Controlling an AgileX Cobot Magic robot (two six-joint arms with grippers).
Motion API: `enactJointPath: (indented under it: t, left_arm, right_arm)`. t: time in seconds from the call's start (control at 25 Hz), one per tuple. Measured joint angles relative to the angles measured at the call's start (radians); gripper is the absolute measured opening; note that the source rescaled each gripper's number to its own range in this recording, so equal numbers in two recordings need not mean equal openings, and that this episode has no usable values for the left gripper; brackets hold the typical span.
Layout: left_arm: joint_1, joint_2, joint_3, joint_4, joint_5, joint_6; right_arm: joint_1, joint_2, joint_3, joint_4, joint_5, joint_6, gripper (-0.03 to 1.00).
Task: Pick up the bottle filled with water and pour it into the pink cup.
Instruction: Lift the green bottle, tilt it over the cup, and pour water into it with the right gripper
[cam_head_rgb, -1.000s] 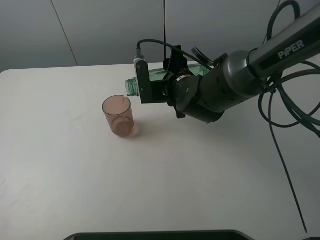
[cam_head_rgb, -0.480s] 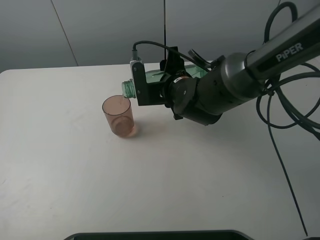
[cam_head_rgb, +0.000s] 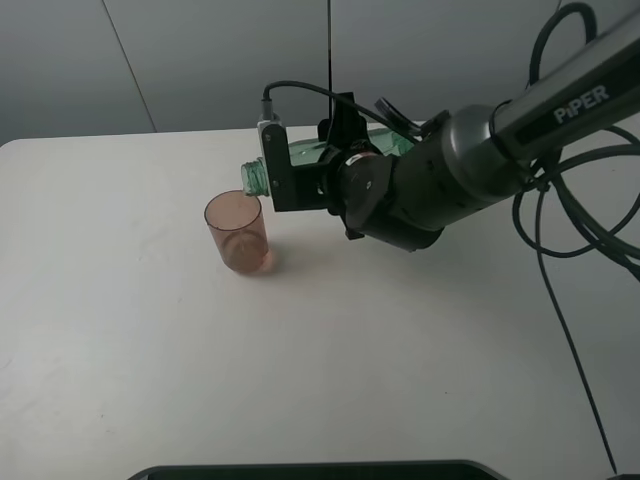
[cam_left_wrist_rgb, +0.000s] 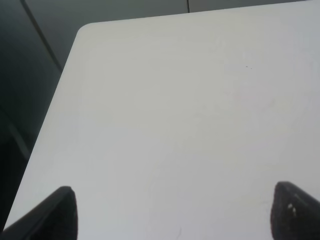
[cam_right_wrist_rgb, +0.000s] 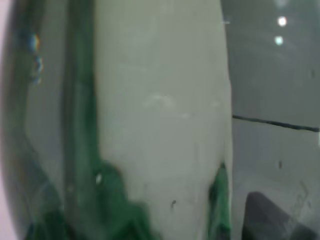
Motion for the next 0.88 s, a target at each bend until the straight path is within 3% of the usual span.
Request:
enactJointPath:
  t: [0.88]
  left_arm:
    - [0.000, 0.000, 0.000, 0.000, 0.000, -0.004]
  right_arm:
    - [0.000, -0.015, 0.000, -0.014, 0.000, 0.000, 0.00]
